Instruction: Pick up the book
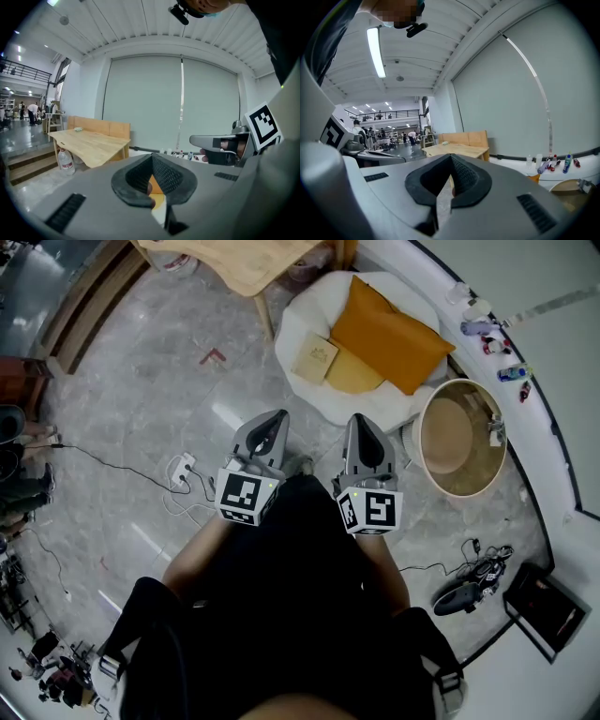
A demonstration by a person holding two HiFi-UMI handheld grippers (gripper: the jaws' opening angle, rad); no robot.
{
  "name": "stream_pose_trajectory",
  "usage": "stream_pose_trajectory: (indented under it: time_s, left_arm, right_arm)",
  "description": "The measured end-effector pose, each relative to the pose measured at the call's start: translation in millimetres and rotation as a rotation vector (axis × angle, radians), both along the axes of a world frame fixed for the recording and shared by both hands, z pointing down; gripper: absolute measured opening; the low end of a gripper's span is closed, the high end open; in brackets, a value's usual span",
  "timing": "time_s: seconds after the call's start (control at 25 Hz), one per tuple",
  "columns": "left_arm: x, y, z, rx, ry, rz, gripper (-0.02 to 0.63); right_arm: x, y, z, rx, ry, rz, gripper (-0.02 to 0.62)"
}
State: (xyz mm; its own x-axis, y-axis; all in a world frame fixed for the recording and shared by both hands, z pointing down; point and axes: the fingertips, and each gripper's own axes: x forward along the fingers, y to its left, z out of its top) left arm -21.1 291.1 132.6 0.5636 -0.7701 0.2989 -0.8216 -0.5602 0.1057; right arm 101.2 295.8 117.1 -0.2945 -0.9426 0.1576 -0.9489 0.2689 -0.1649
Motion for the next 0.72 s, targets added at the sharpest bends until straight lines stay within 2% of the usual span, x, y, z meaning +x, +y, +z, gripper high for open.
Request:
stream_pose_trajectory:
  time_s: [0.2,0.52,0.72]
  left_arm:
    - [1,-20,4,-0.008,0.003,0.0,0.002]
    - [2,-74,4,0.008,0.032,0.055,0.002]
    - [-11,-114,4,0.005,0.044,0.09,0.002]
  right_arm:
    - [1,-19,5,-0.009,0.001,0.006,0.003]
    - [-8,-62,4,-0.007,0.025,0.048,0.003]
    - [-20,-100,1,-0.008,0.035,0.089,0.003]
